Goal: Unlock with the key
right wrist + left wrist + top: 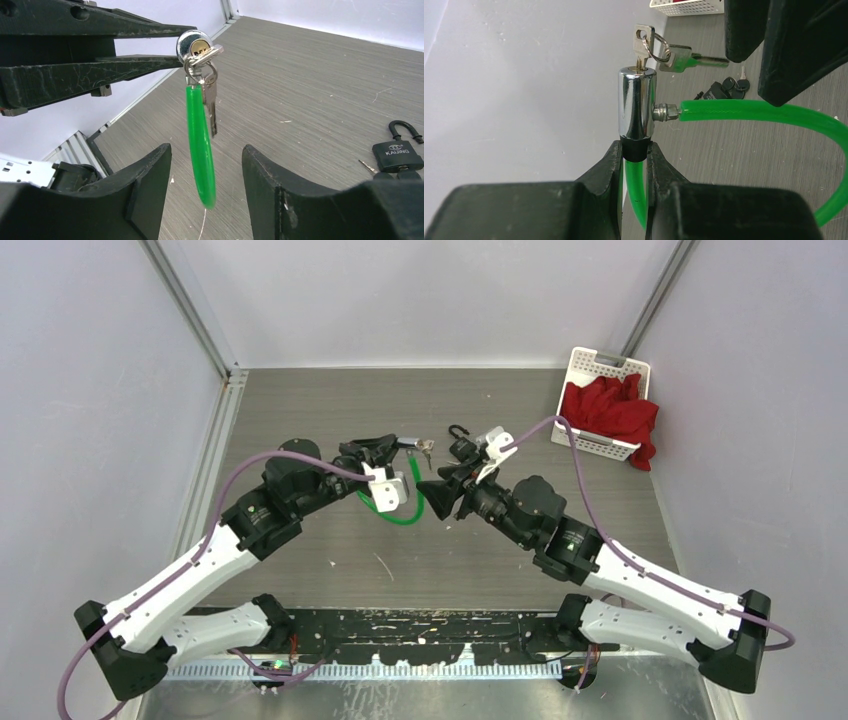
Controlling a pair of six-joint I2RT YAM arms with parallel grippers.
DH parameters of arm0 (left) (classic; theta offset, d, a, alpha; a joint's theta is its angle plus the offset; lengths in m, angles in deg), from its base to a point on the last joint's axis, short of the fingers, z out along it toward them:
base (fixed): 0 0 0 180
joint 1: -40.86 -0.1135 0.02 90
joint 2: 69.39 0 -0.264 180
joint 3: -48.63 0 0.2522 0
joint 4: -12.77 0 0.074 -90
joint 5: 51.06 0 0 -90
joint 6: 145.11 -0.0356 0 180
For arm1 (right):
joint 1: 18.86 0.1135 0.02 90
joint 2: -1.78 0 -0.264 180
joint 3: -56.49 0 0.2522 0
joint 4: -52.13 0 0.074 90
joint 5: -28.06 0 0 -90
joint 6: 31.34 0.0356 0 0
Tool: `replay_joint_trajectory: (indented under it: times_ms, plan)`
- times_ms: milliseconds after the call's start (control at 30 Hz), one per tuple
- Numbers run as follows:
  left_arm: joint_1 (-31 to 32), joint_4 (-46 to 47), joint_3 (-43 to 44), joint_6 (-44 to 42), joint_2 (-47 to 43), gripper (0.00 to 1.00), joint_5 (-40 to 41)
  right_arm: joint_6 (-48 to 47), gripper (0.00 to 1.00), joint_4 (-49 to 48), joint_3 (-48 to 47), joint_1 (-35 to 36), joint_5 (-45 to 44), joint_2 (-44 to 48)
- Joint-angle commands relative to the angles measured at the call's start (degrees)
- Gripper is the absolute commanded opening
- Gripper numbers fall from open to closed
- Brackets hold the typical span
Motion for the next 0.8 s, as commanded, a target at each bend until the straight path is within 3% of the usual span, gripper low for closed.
replay_joint_trajectory:
  times_ms: [0, 133, 233, 267, 367, 400, 567, 767]
  plan:
    - [0.4, 4.4, 3.4, 1.3, -1.7, 0.00, -0.7, 0.2, 0.59, -3.5, -0.6, 0.1, 1.3, -2.4]
    - [0.5, 4.4, 4.0, 1.9, -1.9, 0.00, -0.3, 2.2, 0.58, -6.5, -0.9, 0.2, 3.3, -5.3]
    - [0.6, 4.4, 4.5, 2.6, -1.8, 0.00, 0.0, 3.3, 0.51, -8.6, -0.5, 0.1, 3.7, -6.3]
    - [0.6, 4.4, 4.7, 3.0, -1.7, 0.00, 0.1, 3.8, 0.44, -9.2, -0.3, 0.1, 3.9, -6.4]
    - [0.7, 5.3, 5.0, 4.0, -1.5, 0.00, 1.7, 5.4, 0.08, -10.5, 1.7, 0.1, 4.1, -5.6]
    - [0.7, 6.1, 5.0, 4.2, -1.4, 0.00, 2.8, 6.0, 0.02, -10.5, 2.7, 0.2, 4.0, -4.9]
    - [0.7, 9.1, 5.4, 6.9, -0.9, 0.00, 6.9, 7.4, 0.01, -9.2, 6.8, 0.2, 3.6, -1.3]
    - [0.7, 5.0, 4.0, 10.7, -3.0, 0.00, -3.3, 3.3, 0.01, -4.6, 3.1, 0.2, 2.4, -0.1]
